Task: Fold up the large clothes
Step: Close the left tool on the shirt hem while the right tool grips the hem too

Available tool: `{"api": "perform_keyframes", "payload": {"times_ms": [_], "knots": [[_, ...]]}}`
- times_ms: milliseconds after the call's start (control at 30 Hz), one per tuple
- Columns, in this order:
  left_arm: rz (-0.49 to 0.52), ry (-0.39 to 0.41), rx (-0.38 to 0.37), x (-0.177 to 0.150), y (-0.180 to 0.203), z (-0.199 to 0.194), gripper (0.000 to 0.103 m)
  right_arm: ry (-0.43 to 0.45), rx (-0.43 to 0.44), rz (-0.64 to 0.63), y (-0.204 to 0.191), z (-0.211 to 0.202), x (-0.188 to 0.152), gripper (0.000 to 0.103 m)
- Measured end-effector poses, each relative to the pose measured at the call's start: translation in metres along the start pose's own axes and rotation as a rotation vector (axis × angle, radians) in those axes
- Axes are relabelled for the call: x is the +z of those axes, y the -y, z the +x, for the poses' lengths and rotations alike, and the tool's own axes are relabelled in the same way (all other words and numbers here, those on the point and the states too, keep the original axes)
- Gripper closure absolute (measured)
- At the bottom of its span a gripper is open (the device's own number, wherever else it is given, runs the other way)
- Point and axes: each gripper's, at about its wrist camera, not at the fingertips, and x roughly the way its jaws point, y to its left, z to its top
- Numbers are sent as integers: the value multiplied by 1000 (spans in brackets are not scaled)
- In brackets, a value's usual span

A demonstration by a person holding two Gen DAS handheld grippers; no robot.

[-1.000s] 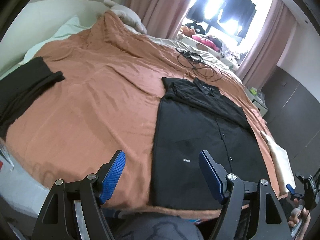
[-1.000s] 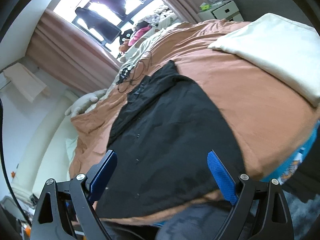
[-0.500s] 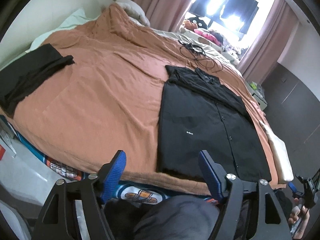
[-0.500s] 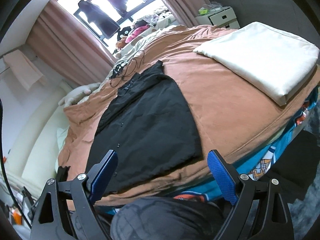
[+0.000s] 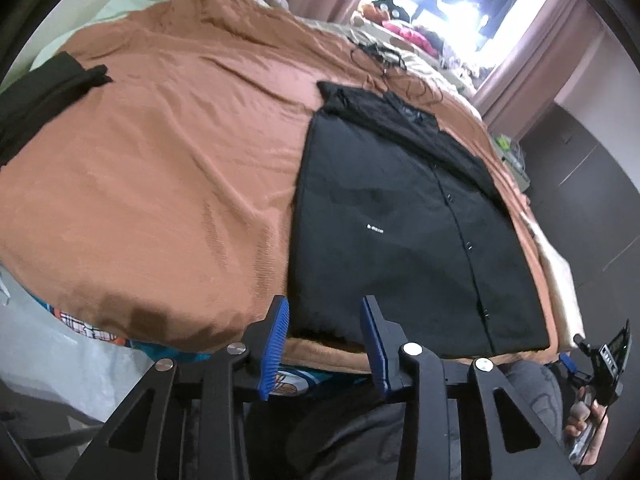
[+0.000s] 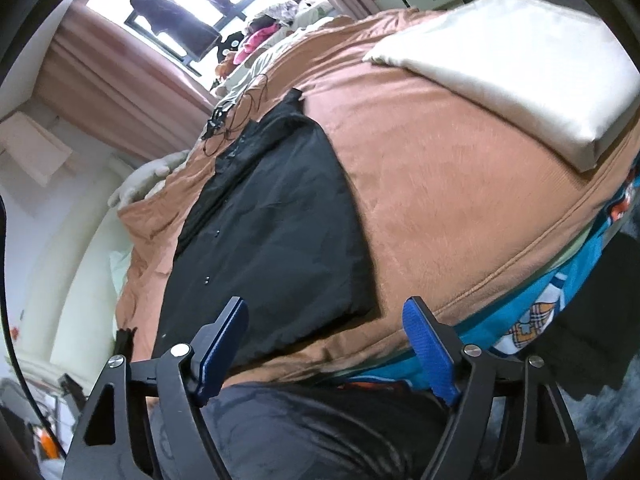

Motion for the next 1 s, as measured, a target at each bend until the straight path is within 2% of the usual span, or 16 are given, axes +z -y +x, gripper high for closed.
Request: {"api": "perform_keyframes", "payload": {"times_ms": [100,200,300,333,400,500,600,700,733,833,1000], "knots": [[-14,-28,-2,2,-1,16,64,-16,25,34,11,14,3,22],[-23,-48,29,3,-6,29,64,-32,35,54,18,30,2,23],[-66,-70,35,5,-16,40,64,-68,31,68,24,49,0,32],[-80,-82,29,5,-19,45,65,-60,30,67,23,51,0,32],[-106,-101,3,5,-24,52,71,-44,55,55,18,52,4,32],[-155,-113,-35,5,-30,57,71,-64,63,49,13,59,10,34],[-200,-132,-67,4,-35,61,72,-88,107,69,13,67,11,46],[-280,-156,-150,-1,-44,55,72,-101,190,117,19,69,5,46],[-301,-163,-183,-4,-46,53,72,-101,247,132,21,68,4,47],[-318,-154,-226,-8,-49,48,72,-82,323,174,25,67,2,47],[-389,-122,-280,-7,-47,57,72,-100,237,178,20,81,-2,47]]}}
